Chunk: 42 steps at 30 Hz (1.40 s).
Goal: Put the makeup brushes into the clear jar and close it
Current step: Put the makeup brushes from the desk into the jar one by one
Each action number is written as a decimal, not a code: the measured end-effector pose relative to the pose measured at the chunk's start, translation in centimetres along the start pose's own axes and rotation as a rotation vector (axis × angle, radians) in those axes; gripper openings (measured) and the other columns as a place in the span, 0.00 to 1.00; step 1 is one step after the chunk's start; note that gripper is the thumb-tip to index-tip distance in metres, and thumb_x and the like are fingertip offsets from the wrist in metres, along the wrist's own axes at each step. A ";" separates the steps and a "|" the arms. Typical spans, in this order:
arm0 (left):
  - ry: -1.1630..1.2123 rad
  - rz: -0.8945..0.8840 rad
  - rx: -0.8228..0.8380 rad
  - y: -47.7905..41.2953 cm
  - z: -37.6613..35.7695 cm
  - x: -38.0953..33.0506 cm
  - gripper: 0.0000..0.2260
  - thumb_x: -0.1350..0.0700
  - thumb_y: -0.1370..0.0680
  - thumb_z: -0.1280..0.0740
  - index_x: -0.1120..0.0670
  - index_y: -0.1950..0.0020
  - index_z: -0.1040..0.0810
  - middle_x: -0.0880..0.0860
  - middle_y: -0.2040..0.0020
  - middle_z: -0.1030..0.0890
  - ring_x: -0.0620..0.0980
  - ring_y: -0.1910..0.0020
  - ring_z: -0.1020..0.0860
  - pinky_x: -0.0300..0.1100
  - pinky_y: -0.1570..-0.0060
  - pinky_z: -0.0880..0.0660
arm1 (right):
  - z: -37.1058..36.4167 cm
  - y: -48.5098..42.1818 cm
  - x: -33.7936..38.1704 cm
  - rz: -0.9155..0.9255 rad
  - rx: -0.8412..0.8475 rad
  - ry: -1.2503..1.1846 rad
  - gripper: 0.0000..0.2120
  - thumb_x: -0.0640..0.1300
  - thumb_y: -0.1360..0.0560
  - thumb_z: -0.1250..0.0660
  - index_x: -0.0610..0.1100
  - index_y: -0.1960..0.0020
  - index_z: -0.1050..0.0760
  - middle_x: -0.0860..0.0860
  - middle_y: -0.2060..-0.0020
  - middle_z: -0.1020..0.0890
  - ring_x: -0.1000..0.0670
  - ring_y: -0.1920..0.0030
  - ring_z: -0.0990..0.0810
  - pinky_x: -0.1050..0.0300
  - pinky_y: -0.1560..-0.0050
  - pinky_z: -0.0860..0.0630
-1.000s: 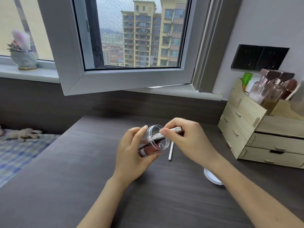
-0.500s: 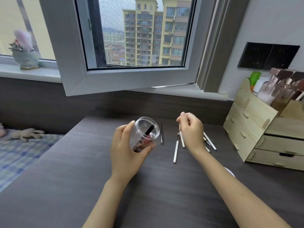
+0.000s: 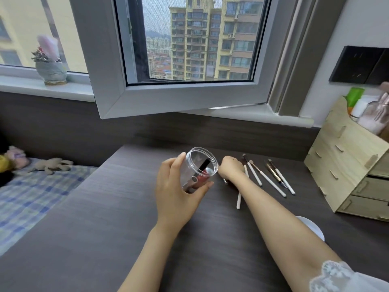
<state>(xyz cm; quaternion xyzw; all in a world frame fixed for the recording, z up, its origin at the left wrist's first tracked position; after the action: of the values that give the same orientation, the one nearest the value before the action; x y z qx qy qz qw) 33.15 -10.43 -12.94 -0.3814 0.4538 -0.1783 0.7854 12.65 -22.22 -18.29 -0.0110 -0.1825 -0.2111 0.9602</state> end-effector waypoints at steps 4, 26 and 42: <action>-0.002 -0.007 0.000 0.1 0.0 -0.1 0.35 0.49 0.39 0.20 0.56 0.36 0.27 0.52 0.45 0.25 0.44 0.47 0.28 0.23 0.47 0.38 | 2.0 2.1 0.1 -0.003 0.144 -0.640 0.17 0.42 0.24 0.41 0.42 0.70 0.33 0.45 0.74 0.29 0.50 0.79 0.32 0.66 0.78 0.38; 0.045 -0.247 0.277 1.9 -2.1 -3.3 0.32 0.41 0.34 0.28 0.58 0.37 0.27 0.55 0.44 0.23 0.48 0.45 0.26 0.36 0.45 0.31 | 8.9 20.4 -1.4 0.760 -0.411 -0.364 0.14 0.51 0.25 0.38 0.43 0.55 0.18 0.53 0.56 0.16 0.51 0.50 0.22 0.51 0.45 0.28; 0.089 -0.070 0.102 0.8 -1.2 -0.6 0.35 0.48 0.40 0.22 0.52 0.36 0.29 0.43 0.44 0.29 0.39 0.47 0.29 0.23 0.46 0.38 | 8.6 3.3 -14.0 -0.034 -0.427 -0.045 0.11 0.45 0.24 0.36 0.39 0.49 0.18 0.41 0.51 0.15 0.38 0.45 0.22 0.51 0.49 0.26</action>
<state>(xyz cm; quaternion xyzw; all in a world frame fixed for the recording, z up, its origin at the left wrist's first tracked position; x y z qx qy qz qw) 31.77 -10.12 -13.55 -0.3482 0.4648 -0.2455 0.7762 -0.77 -12.77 -15.08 -0.2156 -0.1551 -0.2607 0.9282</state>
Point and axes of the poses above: each hand's wrist, its own y-axis away from the middle knuckle, its own z-axis out of the back of the hand, x = y × z, the point moved 6 cm from there along -y, towards the middle knuckle
